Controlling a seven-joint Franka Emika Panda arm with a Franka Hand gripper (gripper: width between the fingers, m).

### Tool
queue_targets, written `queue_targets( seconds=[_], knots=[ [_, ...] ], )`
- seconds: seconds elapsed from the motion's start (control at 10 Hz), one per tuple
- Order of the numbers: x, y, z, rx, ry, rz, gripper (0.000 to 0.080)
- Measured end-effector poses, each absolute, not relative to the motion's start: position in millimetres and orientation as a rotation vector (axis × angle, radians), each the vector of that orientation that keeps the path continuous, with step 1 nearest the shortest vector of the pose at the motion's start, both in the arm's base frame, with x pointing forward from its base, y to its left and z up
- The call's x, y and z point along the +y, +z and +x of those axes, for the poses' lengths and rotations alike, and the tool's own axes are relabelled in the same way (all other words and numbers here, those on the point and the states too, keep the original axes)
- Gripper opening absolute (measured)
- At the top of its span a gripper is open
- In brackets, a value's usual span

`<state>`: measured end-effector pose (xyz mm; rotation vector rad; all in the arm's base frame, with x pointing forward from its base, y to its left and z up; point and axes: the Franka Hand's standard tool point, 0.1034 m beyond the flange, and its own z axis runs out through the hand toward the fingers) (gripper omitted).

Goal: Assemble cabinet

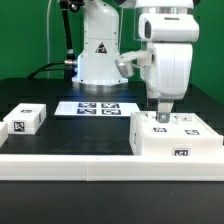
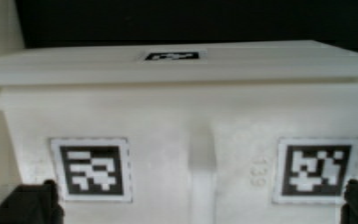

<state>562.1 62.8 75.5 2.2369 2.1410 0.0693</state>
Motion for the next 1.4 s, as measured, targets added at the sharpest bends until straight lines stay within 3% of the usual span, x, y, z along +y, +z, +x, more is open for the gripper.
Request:
queue_targets(
  seconds=[0.3,0.9,1.4],
  knots=[
    [61.1,88.9,555.0,2.107,0.067,2.250,0.0797],
    [52.8,84.3,542.4,1.952,0.127,2.387,0.0797],
    [65.9,79.5,531.2,1.724,0.149,2.572,0.0797]
  ],
)
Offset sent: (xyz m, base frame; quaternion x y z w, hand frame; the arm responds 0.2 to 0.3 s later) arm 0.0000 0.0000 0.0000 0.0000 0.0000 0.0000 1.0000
